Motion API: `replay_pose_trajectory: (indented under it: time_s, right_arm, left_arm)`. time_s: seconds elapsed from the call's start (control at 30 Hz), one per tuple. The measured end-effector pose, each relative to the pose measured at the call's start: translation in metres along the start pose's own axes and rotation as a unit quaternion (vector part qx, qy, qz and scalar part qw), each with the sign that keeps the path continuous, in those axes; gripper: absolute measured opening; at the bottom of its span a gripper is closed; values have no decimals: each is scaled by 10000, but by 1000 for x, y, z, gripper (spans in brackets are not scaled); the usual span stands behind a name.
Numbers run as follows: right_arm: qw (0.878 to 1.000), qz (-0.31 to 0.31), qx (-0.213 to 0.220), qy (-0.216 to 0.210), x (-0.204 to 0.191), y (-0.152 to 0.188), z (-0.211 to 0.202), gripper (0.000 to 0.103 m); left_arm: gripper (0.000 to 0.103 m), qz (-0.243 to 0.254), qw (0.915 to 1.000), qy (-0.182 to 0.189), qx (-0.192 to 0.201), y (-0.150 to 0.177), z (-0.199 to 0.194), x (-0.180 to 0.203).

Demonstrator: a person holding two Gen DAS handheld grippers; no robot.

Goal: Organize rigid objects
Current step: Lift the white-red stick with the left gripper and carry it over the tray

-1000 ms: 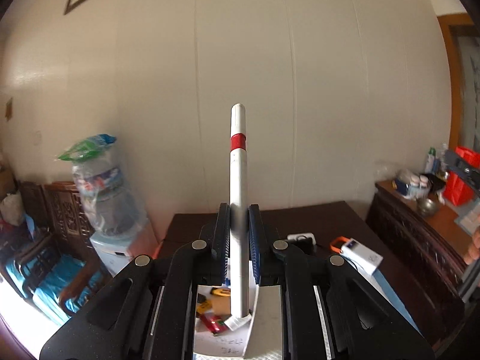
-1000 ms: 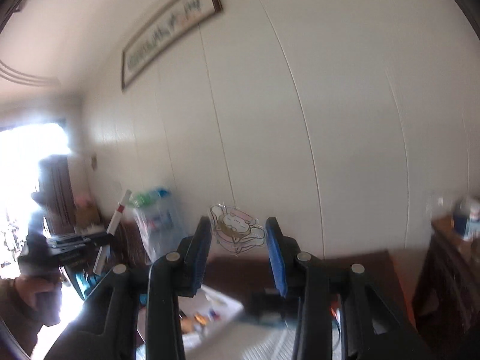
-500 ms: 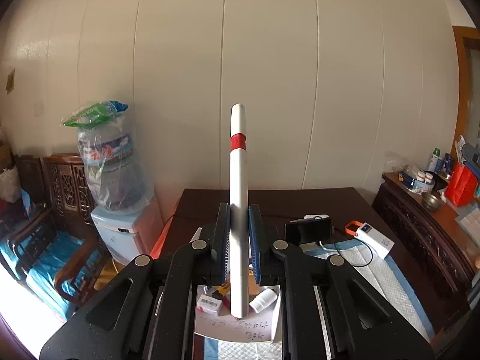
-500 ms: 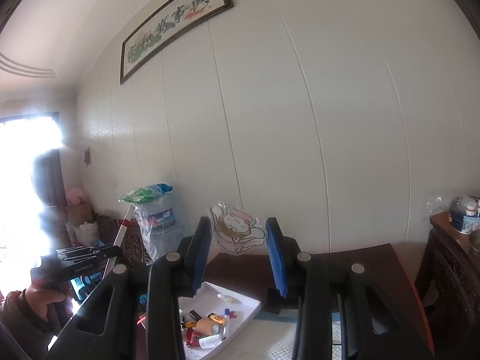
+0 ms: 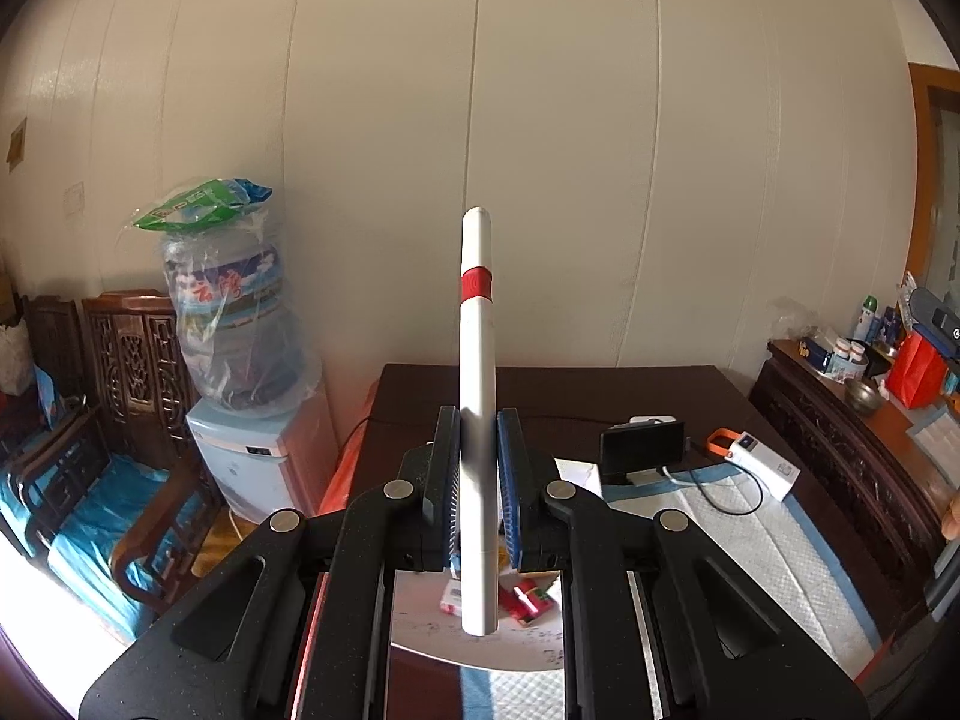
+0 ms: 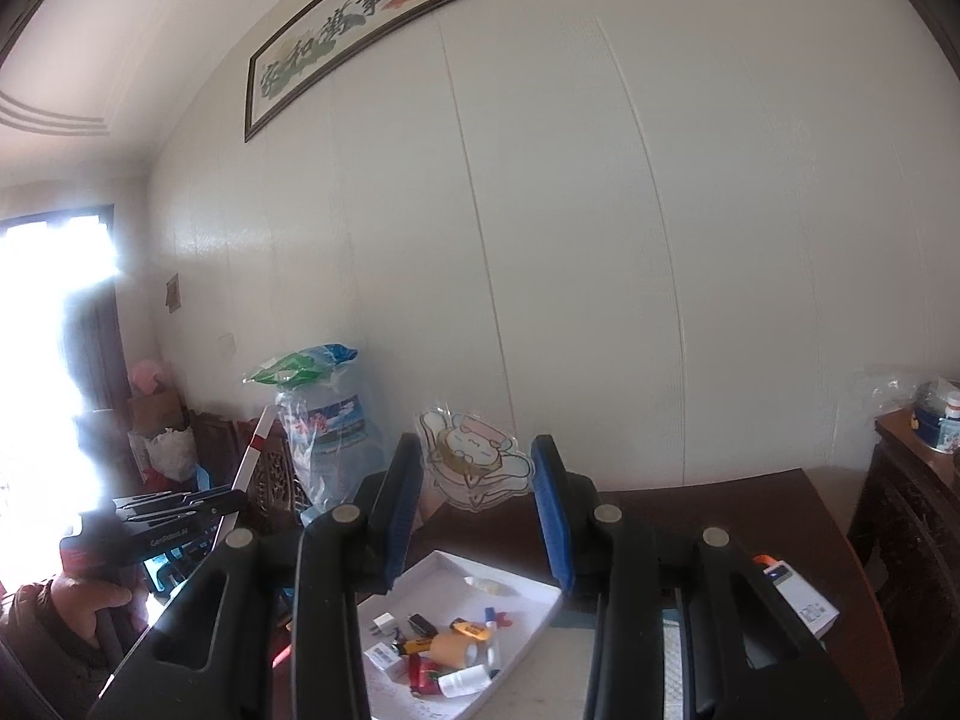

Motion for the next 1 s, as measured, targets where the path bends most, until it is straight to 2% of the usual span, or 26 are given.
replay_pose_trajectory:
  time_s: [0.27,0.47,0.77,1.0]
  right_arm:
    - [9999,58,-75,-54,-23,10,21,37]
    - [9994,-3,-316,-119,-37,17,44,37]
    - [9953,-155,-939,-172,-51,36,89,37]
    - [9897,-94,-1412,-195,-48,59,123,37]
  left_arm:
    - [11,27,10000,-7,-80,-3,7,-37]
    - [11,-52,9997,34,-231,-2,23,-57]
    - [11,-199,9977,199,-614,9,71,-71]
    - [11,-238,9933,335,-1084,25,123,-73]
Point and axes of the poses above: each gripper's, at about its wrist camera, not at the fingertips, and z roughly the way its jaws point, x to its right, y to its underside, the point moved 2 cm from there along z, roughly the way its jaws point, and after that the axes turned 9 degrees about -z, right-handed, at the moved point
